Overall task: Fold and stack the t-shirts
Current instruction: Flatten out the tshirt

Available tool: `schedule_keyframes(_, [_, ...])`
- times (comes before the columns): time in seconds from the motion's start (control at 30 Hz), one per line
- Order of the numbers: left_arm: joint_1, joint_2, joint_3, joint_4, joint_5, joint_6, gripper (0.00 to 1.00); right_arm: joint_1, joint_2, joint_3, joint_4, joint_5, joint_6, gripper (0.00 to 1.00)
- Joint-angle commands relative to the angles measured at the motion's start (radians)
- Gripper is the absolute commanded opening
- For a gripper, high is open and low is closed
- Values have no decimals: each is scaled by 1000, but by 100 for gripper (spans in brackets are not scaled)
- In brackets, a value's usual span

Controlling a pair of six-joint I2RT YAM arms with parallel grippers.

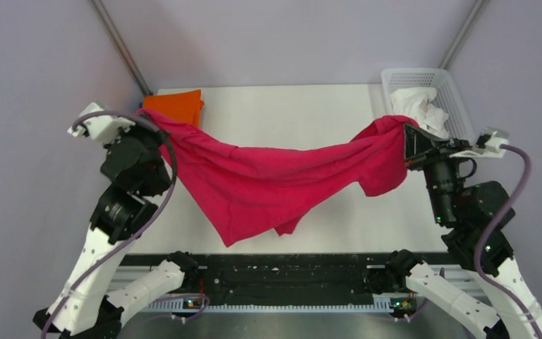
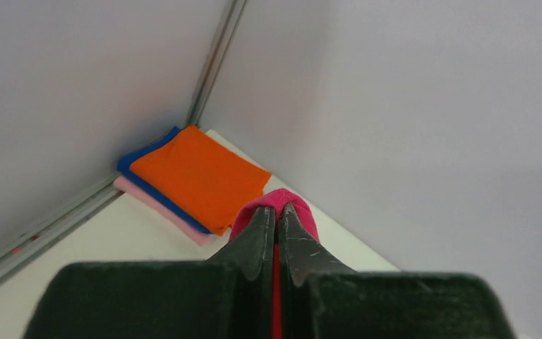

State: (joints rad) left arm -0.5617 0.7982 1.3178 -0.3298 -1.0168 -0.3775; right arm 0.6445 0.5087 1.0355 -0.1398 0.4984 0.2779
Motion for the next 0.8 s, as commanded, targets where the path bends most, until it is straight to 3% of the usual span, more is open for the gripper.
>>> schedule_keyframes(0.0, [46, 109, -30, -27, -85, -64, 0, -6, 37, -74, -87, 169, 83, 0])
schedule_keyframes(0.17, [317, 303, -68, -6, 299, -194, 0, -6, 170, -156, -73, 350, 133, 0])
schedule_keyframes(0.37, [421, 626, -62, 181, 503, -213, 0, -70, 483, -144, -2, 271, 109, 0])
schedule_keyframes(0.53, [472, 946, 175, 171, 583, -227, 0, -263, 759, -115, 124, 0, 194, 0])
schedule_keyframes(0.77, [493, 1345, 589, 45, 705, -240, 2, -392, 1154, 85, 242, -144, 208, 0])
